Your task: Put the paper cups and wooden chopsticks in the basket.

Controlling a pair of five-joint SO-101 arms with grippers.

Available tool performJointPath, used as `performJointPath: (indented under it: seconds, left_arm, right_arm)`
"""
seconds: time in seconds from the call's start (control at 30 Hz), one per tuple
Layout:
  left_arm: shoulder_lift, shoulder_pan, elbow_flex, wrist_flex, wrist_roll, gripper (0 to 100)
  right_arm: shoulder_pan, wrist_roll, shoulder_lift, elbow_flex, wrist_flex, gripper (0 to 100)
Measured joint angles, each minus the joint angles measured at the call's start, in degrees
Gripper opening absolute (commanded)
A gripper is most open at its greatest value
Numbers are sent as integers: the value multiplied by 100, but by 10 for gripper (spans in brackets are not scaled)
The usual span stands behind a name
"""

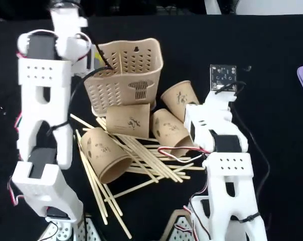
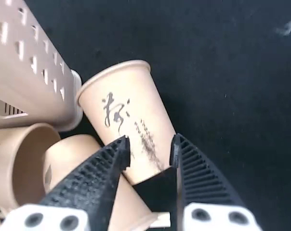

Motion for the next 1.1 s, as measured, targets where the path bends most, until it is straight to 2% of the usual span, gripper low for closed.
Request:
performJointPath:
  seconds: [0.23,0.37,0.47,0.6,0.73,0.93,1.1]
  left_arm:
    - [-941,-466,-114,35,0,248]
    - [-1785,-941,-70,35,0,248]
    - [-2576,-1363,466,35,-62,247]
    - [-3622,-1653,2022,9,-721,218]
    - [-4615,-2057,4202,-826,-1116,230]
    - [-5855,-2277,7859,-2787,-1178,242]
    - [-6382,-2295,9662,-3675,-1178,241]
  right_arm:
    - [0,70,0,-431,677,149]
    - [0,976,0,-659,1002,149]
    - [-246,2048,0,-686,1240,149]
    - [-651,3569,0,-484,1292,149]
    - [-695,4536,0,70,1204,149]
    - [-695,4765,-211,246,1125,149]
    - [-712,4695,-519,141,1327,185]
